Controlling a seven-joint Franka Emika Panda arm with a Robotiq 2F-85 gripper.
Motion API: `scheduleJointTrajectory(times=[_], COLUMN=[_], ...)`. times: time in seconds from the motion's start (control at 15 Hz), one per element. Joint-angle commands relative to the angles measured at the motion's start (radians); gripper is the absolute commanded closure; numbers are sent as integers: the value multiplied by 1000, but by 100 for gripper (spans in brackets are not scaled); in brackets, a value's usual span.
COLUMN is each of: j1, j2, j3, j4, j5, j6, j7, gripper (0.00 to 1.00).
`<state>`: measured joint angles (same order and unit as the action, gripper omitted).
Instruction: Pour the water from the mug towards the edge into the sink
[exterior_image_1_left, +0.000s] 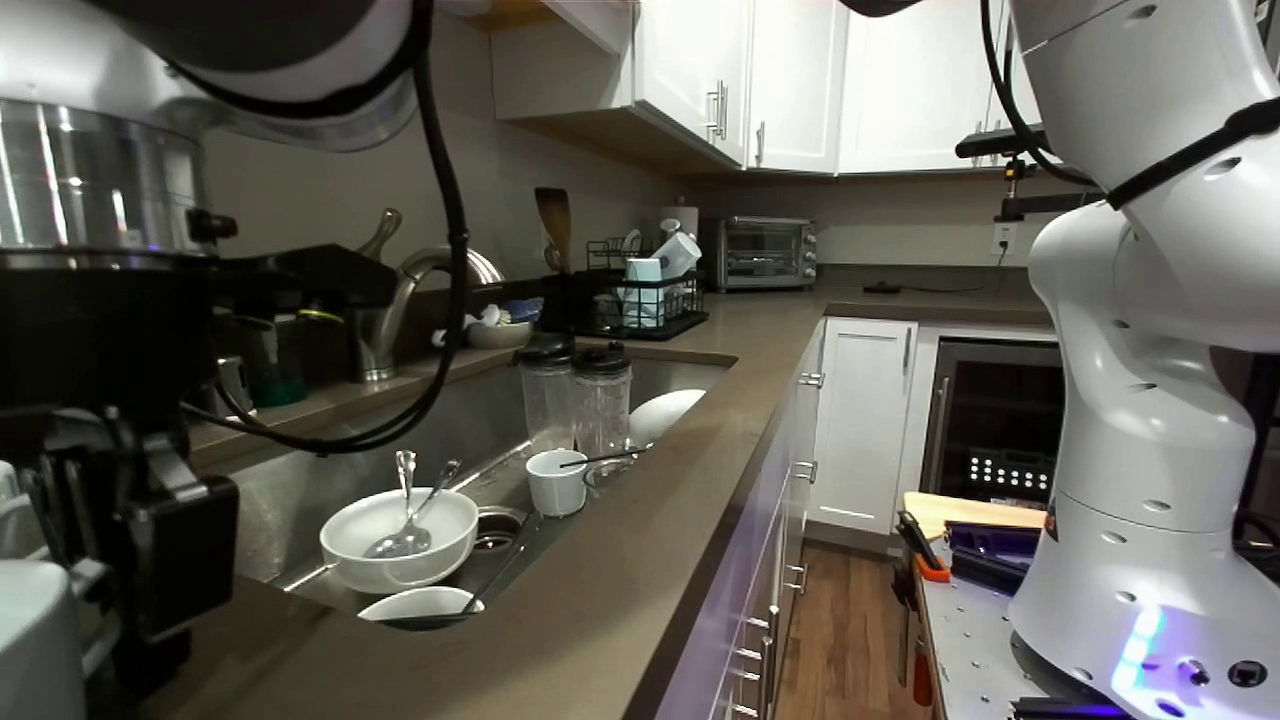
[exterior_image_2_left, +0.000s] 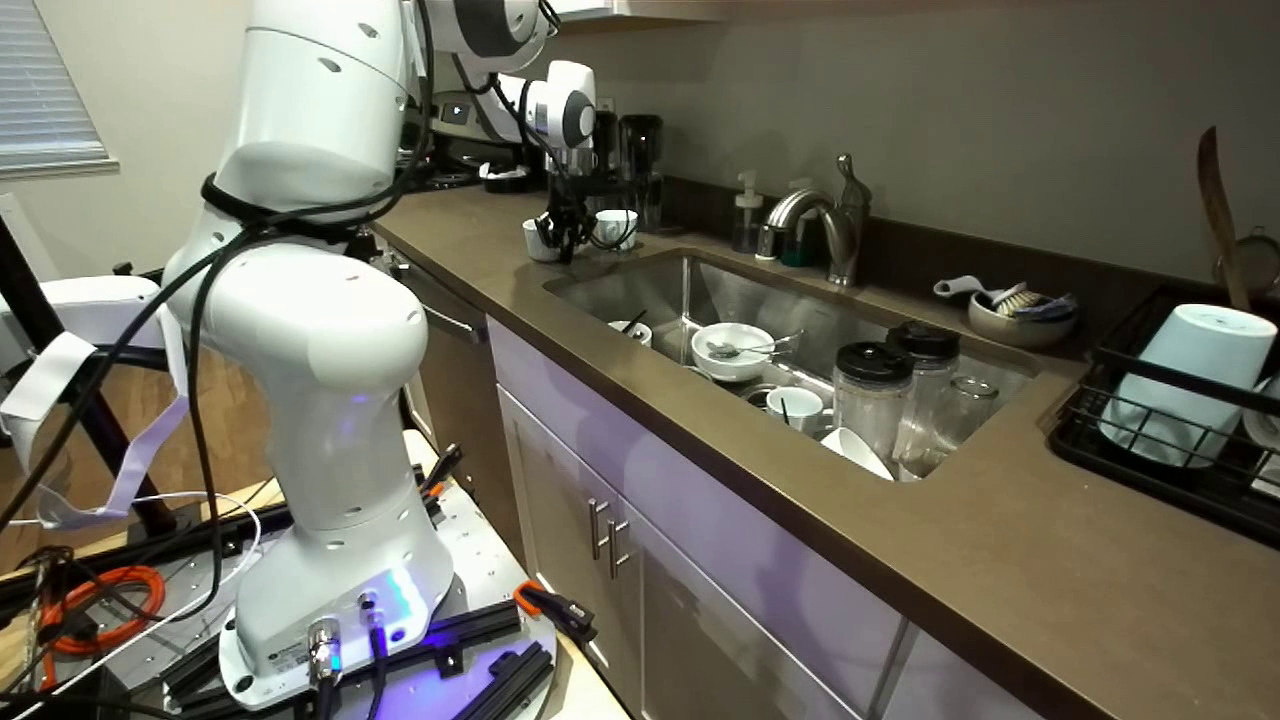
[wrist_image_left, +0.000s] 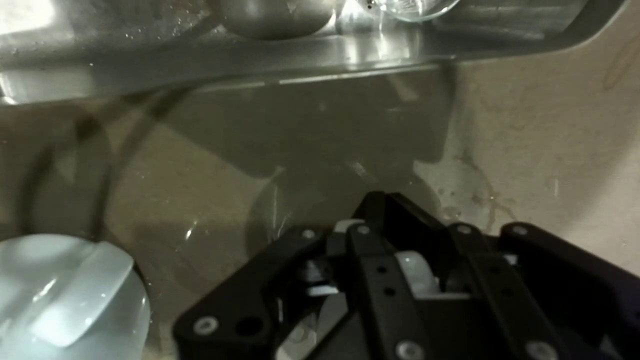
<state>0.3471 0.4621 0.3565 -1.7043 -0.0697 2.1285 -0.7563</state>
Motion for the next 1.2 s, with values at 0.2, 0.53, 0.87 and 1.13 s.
scheduleJointTrajectory(times=[0.2,0.53,0.87,1.13], j1=[-24,-30,-24,-16], j2=[-4,1,16,30], j3=[1,-3,-5,-4], j4=[20,35,67,95], j5=[-1,-2,-9,-13], j6=[-25,-35,-93,-133], j7=[-18,-29,-43,-67], gripper=[47,36,11,0])
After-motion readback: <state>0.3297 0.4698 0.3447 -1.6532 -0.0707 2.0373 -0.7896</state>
